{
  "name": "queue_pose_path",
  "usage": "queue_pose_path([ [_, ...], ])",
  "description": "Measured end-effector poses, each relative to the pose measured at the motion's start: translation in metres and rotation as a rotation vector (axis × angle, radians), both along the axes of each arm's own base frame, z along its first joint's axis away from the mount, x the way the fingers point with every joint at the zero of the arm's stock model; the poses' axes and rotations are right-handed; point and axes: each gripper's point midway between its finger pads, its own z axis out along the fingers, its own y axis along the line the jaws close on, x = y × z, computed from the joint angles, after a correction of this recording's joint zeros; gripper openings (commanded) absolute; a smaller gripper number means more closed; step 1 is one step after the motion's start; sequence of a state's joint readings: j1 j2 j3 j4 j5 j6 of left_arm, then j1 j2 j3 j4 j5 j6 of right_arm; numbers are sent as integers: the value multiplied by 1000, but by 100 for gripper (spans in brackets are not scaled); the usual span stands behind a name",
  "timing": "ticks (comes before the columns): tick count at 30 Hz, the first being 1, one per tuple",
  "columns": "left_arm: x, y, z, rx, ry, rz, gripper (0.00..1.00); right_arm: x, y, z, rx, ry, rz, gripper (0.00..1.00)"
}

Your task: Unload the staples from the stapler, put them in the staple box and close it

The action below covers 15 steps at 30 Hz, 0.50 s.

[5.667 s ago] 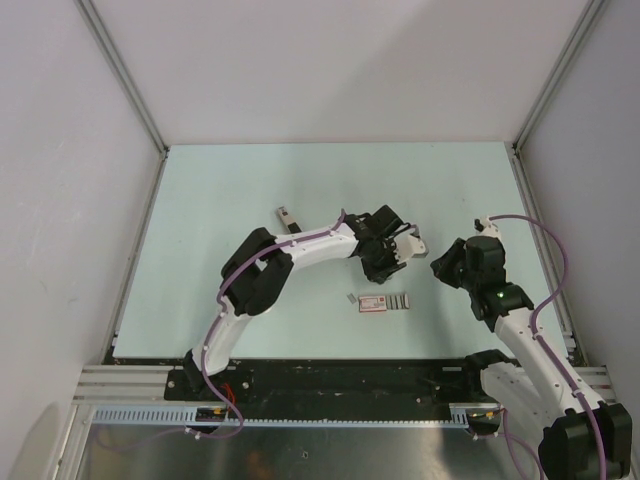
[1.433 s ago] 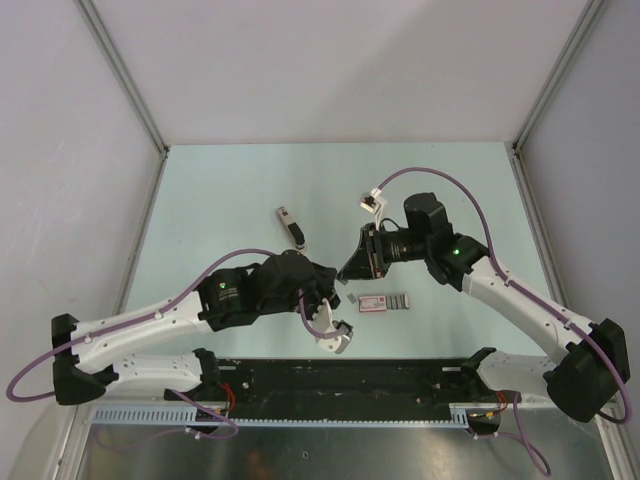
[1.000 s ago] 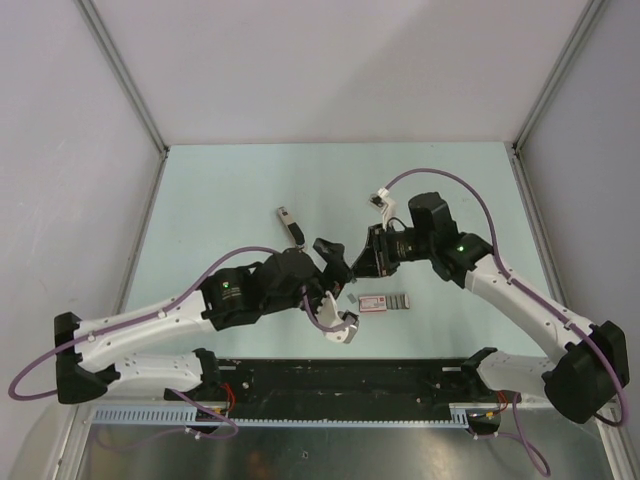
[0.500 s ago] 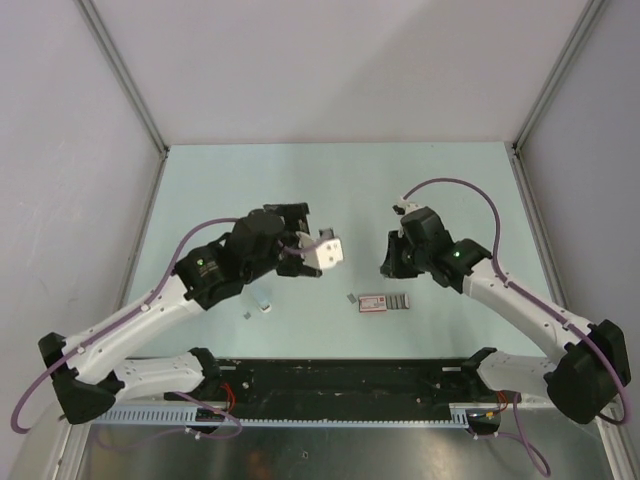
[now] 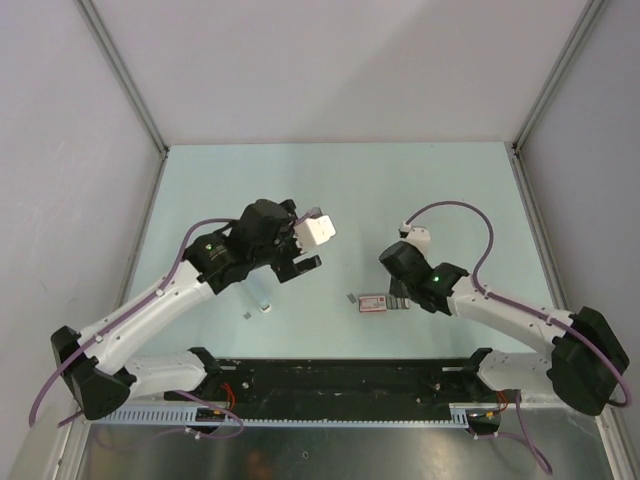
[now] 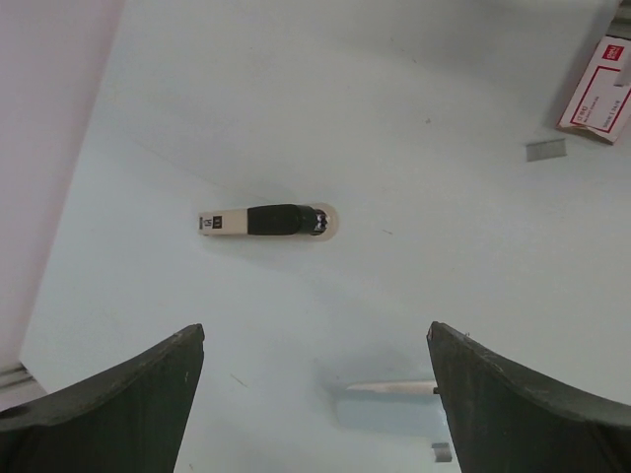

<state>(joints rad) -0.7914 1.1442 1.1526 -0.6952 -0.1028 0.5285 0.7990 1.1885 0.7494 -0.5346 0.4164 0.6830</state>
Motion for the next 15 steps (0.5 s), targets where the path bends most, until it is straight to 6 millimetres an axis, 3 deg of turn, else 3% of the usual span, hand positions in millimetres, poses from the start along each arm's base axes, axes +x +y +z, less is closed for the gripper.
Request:
queue_pose_path([
  [9,-3,-1,-11,-15,54,28,99,0,19,-17,-24,-31,-13,0],
  [15,-4,0,-14,-18,66,39,100,-10,18,-39,-50,-12,-26,0],
])
